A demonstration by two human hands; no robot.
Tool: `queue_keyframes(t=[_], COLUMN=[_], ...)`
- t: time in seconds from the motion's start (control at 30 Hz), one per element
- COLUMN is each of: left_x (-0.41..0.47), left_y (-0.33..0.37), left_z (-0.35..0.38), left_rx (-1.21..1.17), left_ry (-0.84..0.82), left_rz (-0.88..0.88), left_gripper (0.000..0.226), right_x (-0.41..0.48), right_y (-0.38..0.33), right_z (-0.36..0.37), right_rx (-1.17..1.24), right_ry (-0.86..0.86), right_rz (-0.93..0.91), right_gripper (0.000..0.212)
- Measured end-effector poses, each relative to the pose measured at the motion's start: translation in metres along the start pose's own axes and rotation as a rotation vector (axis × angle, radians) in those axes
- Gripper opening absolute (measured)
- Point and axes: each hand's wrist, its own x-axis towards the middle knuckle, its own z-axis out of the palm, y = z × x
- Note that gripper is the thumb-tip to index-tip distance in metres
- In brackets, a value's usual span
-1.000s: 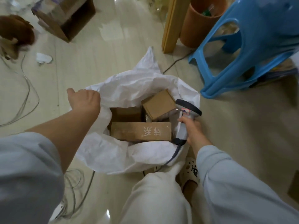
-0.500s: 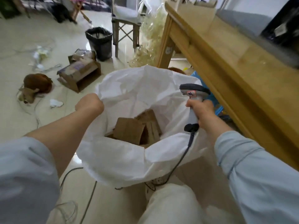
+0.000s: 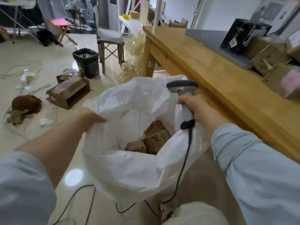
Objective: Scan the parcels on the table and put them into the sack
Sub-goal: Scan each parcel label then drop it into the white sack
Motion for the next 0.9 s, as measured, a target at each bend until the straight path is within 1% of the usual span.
queue_keyframes(t=[0.07, 0.13, 0.17, 0.23, 0.27, 0.33, 0.43, 0.47, 0.53, 0.57, 0.6, 0.67, 0.7, 0.77, 0.83, 0.87, 0.9], left_x=[0.010, 0.018, 0.020, 0.028, 0.029, 0.030, 0.026, 0.023, 0.018, 0.016, 0.014, 0.014, 0.015, 0.018, 0.017, 0.015, 0.013], left_y=[-0.041, -0.080, -0.094, -0.110, -0.112, -0.108, -0.096, -0.093, -0.090, -0.089, -0.087, -0.082, -0.078, -0.070, -0.063, -0.061, -0.060], left_z=[0.032, 0.060, 0.071, 0.086, 0.091, 0.100, 0.113, 0.118, 0.128, 0.132, 0.136, 0.146, 0.151, 0.159, 0.166, 0.171, 0.177], left_rx=[0.119, 0.246, 0.285, 0.304, 0.306, 0.321, 0.391, 0.433, 0.505, 0.554, 0.655, 0.931, 1.014, 1.140, 1.267, 1.282, 1.247], left_ry=[0.052, 0.075, 0.080, 0.098, 0.104, 0.087, 0.057, 0.032, -0.012, -0.001, 0.031, 0.082, 0.079, 0.044, -0.034, -0.089, -0.159], left_rz=[-0.010, -0.002, 0.007, 0.041, 0.064, 0.102, 0.099, 0.093, 0.089, 0.098, 0.132, 0.243, 0.289, 0.375, 0.529, 0.601, 0.624], left_gripper=[0.041, 0.011, 0.005, 0.007, 0.014, 0.021, 0.026, 0.034, 0.058, 0.065, 0.067, 0.063, 0.061, 0.056, 0.050, 0.048, 0.047], right_x=[0.005, 0.001, 0.000, -0.002, -0.002, 0.001, 0.006, 0.006, 0.007, 0.007, 0.006, 0.005, 0.004, 0.005, 0.007, 0.008, 0.009], right_y=[0.048, 0.101, 0.122, 0.149, 0.155, 0.161, 0.165, 0.164, 0.165, 0.167, 0.169, 0.178, 0.183, 0.192, 0.199, 0.202, 0.202], right_z=[0.013, 0.024, 0.027, 0.030, 0.029, 0.023, 0.014, 0.011, 0.005, 0.003, 0.001, -0.002, -0.003, -0.004, -0.005, -0.005, -0.006], right_rx=[-0.050, -0.091, -0.103, -0.108, -0.110, -0.093, -0.018, -0.010, 0.007, 0.018, 0.033, 0.087, 0.122, 0.167, 0.202, 0.224, 0.239], right_ry=[-0.024, -0.040, -0.044, -0.054, -0.061, -0.071, -0.068, -0.062, -0.047, -0.042, -0.041, -0.033, -0.020, 0.001, 0.011, 0.007, 0.003], right_rz=[0.114, 0.208, 0.235, 0.282, 0.304, 0.354, 0.399, 0.401, 0.430, 0.460, 0.490, 0.548, 0.573, 0.602, 0.621, 0.628, 0.631], right_gripper=[0.050, 0.049, 0.045, 0.039, 0.036, 0.032, 0.032, 0.030, 0.028, 0.027, 0.027, 0.029, 0.028, 0.018, 0.009, 0.009, 0.009])
